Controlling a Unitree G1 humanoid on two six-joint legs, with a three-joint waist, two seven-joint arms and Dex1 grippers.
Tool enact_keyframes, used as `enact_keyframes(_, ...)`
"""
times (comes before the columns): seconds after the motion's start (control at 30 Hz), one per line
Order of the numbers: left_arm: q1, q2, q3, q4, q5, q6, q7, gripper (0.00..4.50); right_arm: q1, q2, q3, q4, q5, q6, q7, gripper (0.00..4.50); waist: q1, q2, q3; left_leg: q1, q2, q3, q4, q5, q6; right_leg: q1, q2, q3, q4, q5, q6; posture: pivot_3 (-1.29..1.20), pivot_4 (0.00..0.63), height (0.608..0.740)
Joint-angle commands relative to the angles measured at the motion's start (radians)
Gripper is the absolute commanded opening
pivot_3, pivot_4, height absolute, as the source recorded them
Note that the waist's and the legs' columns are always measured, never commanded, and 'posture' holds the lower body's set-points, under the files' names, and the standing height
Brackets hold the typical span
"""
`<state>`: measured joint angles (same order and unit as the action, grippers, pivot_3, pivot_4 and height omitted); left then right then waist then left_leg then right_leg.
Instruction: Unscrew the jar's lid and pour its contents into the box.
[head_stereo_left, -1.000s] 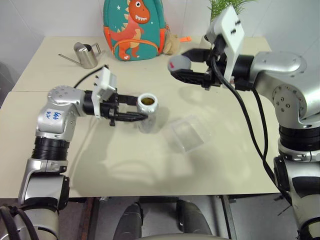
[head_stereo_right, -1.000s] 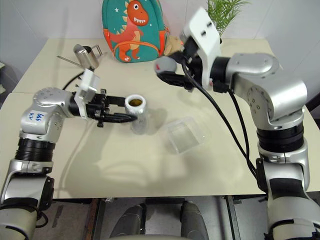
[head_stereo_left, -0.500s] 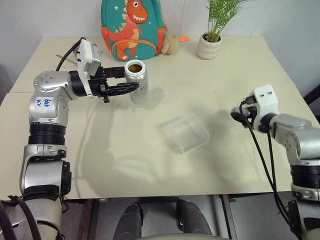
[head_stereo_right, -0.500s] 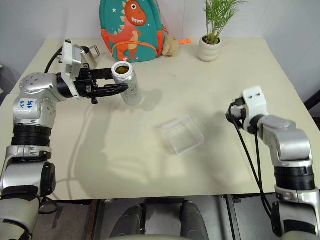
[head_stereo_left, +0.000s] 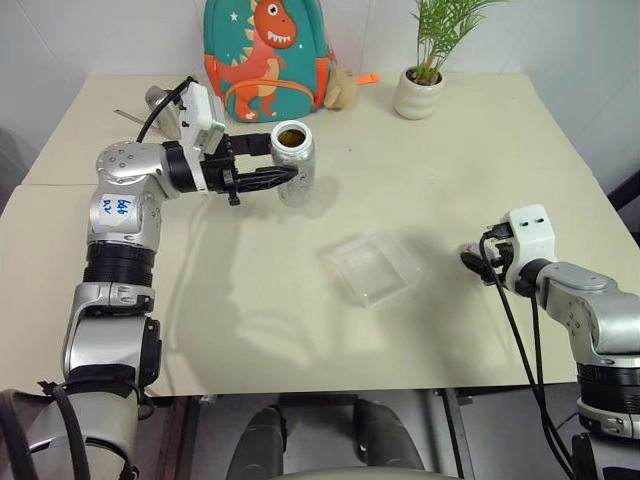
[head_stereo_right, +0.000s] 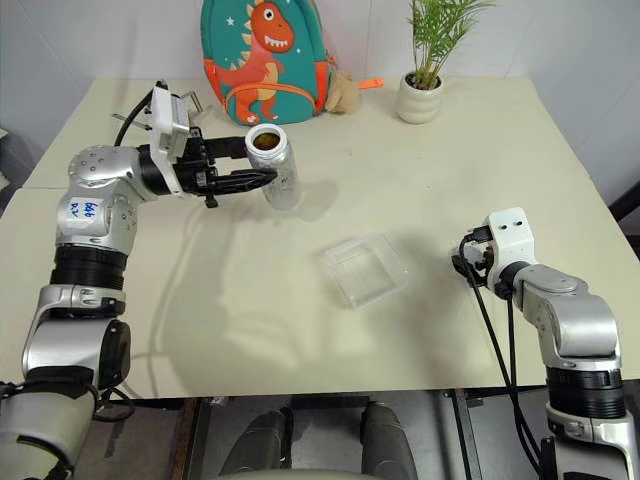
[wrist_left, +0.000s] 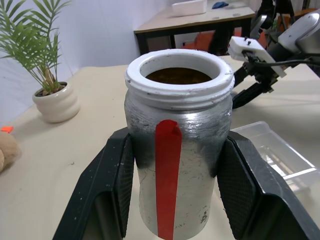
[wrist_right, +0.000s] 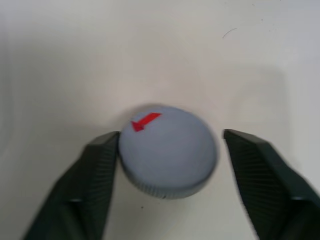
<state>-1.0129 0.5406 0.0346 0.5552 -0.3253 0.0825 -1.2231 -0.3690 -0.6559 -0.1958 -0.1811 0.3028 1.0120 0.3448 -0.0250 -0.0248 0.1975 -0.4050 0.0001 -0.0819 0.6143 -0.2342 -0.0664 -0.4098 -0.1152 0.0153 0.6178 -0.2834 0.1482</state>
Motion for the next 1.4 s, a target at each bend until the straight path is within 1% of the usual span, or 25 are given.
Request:
enact_keyframes(0.03,-0.042,-0.007,0.0,-0.005,0.016,-0.053,0.003,2.02,0.002,-0.027,-0.057,-0.061,0.023,0.005,0.024,4.48,-0.001,0.0,0.0,0.0,0.0,0.0,0.0,0.0,0.0,0.0,0.0,0.0,0.0,0.0,0.0,0.0,0.15,0.74)
enact_keyframes(0.17,-0.054,-0.02,-0.02,0.025,0.055,-0.129,0.006,2.02,0.035,-0.064,-0.087,-0.106,0.047,-0.026,0.083,4.48,0.001,0.0,0.0,0.0,0.0,0.0,0.0,0.0,0.0,0.0,0.0,0.0,-0.001,0.0,0.0,0.0,0.15,0.74)
enact_keyframes(0.3,-0.08,-0.054,-0.041,0.074,0.104,-0.251,0.027,2.02,0.083,-0.101,-0.163,-0.176,0.12,-0.099,0.197,4.48,0.005,0.0,0.0,0.0,0.0,0.0,0.0,0.0,0.0,0.0,0.0,0.0,-0.001,0.0,0.0,0.0,0.15,0.74)
enact_keyframes(0.4,-0.099,-0.083,-0.074,0.122,0.166,-0.381,0.05,2.02,0.133,-0.122,-0.251,-0.255,0.258,-0.114,0.343,4.48,0.017,0.0,0.0,0.0,0.0,0.0,0.0,0.0,0.0,0.001,0.0,0.0,-0.003,0.001,0.001,0.0,0.15,0.74)
enact_keyframes(0.5,-0.121,-0.117,-0.108,0.181,0.225,-0.516,0.079,2.02,0.187,-0.147,-0.325,-0.343,0.426,-0.064,0.456,4.48,0.025,0.0,0.0,0.0,0.0,0.0,0.0,0.0,0.0,0.002,0.0,0.0,-0.006,0.001,0.001,0.0,0.15,0.74)
enact_keyframes(0.53,-0.131,-0.127,-0.122,0.207,0.251,-0.57,0.093,2.02,0.196,-0.153,-0.343,-0.361,0.466,-0.052,0.469,4.48,0.026,0.0,0.0,0.0,0.0,0.0,0.001,0.0,0.0,0.002,0.0,0.0,-0.007,0.001,0.002,0.0,0.15,0.74)
enact_keyframes(0.63,-0.171,-0.15,-0.177,0.297,0.349,-0.736,0.148,2.02,0.193,-0.151,-0.375,-0.383,0.533,-0.036,0.441,4.48,0.028,0.0,0.0,0.0,0.0,0.001,0.003,0.0,0.0,0.003,0.0,0.0,-0.008,0.002,0.003,0.0,0.15,0.74)
enact_keyframes(0.8,-0.244,-0.185,-0.27,0.396,0.501,-1.001,0.26,2.02,0.209,-0.158,-0.384,-0.409,0.584,-0.026,0.395,4.48,0.032,-0.001,0.0,0.0,-0.001,0.001,0.006,0.0,0.001,0.004,0.0,0.001,-0.008,0.003,0.003,0.0,0.15,0.74)
enact_keyframes(0.9,-0.297,-0.198,-0.339,0.426,0.662,-1.147,0.405,2.02,0.229,-0.168,-0.385,-0.412,0.584,-0.038,0.38,4.48,0.043,-0.001,0.0,0.0,-0.001,0.001,0.006,-0.001,0.001,0.005,0.0,0.001,-0.009,0.003,0.004,0.0,0.15,0.74)
enact_keyframes(0.97,-0.326,-0.202,-0.375,0.442,0.756,-1.204,0.506,2.02,0.231,-0.172,-0.384,-0.41,0.588,-0.043,0.368,4.48,0.048,-0.001,0.0,0.0,-0.001,0.002,0.006,-0.001,0.001,0.004,0.0,0.002,-0.01,0.003,0.004,0.0,0.15,0.74)
enact_keyframes(1.07,-0.363,-0.195,-0.451,0.42,0.955,-1.266,0.701,2.02,0.233,-0.173,-0.375,-0.413,0.59,-0.049,0.351,4.48,0.053,-0.001,0.001,0.0,-0.001,0.004,0.007,-0.001,0.002,0.004,0.0,0.002,-0.011,0.004,0.005,0.0,0.15,0.74)
enact_keyframes(1.1,-0.373,-0.186,-0.49,0.406,1.043,-1.275,0.777,2.02,0.234,-0.172,-0.373,-0.415,0.591,-0.052,0.345,4.48,0.053,-0.001,0.001,0.0,-0.001,0.004,0.007,-0.001,0.002,0.005,0.0,0.003,-0.012,0.004,0.006,0.0,0.15,0.74)
enact_keyframes(1.17,-0.398,-0.166,-0.574,0.372,1.228,-1.258,0.968,2.02,0.233,-0.168,-0.366,-0.417,0.594,-0.055,0.333,4.48,0.052,-0.001,0.001,0.0,-0.001,0.005,0.007,-0.002,0.003,0.005,0.0,0.004,-0.013,0.005,0.007,0.0,0.15,0.74)
enact_keyframes(1.3,-0.46,-0.158,-0.745,0.319,1.519,-1.16,1.338,2.02,0.234,-0.162,-0.349,-0.42,0.593,-0.063,0.316,4.48,0.053,-0.002,0.001,0.0,-0.002,0.007,0.007,-0.002,0.004,0.005,0.0,0.006,-0.014,0.005,0.008,0.0,0.15,0.74)
enact_keyframes(1.4,-0.508,-0.174,-0.841,0.335,1.645,-1.064,1.557,2.02,0.234,-0.159,-0.341,-0.42,0.596,-0.068,0.304,4.48,0.054,-0.003,0.001,-0.001,-0.002,0.008,0.007,-0.002,0.004,0.005,0.0,0.007,-0.015,0.006,0.009,0.0,0.15,0.74)
